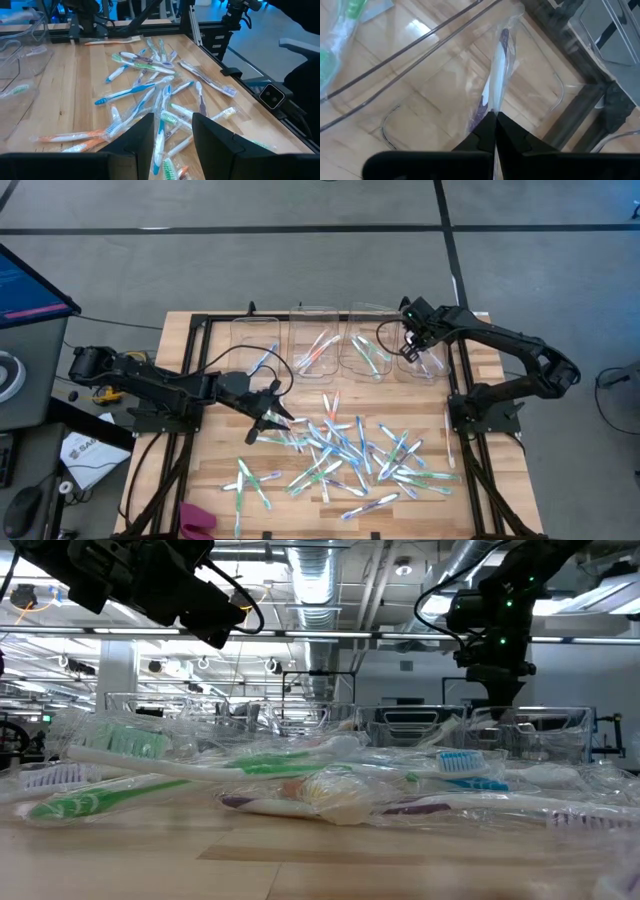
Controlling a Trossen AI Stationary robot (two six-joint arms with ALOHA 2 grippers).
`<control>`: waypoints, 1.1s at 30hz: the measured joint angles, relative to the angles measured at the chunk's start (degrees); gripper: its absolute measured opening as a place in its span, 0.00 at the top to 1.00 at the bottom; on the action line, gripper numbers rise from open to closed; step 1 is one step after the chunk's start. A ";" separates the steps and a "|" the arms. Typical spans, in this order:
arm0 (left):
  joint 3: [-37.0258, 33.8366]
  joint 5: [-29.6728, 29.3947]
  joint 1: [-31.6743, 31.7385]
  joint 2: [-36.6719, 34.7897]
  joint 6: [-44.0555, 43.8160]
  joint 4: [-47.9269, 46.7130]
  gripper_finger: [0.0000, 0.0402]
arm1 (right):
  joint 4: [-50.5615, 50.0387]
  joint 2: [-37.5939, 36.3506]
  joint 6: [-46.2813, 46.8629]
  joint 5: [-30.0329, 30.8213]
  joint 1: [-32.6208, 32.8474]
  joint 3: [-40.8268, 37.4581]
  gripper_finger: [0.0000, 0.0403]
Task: Pick & Place Toothbrushes
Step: Put the violet toothbrush into the right transparent bin, then put the green toothbrush into the middle right transparent bin
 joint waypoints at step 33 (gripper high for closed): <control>0.00 0.00 0.00 0.02 -2.04 2.13 0.69 | -9.58 -17.72 17.43 5.90 17.08 3.23 0.44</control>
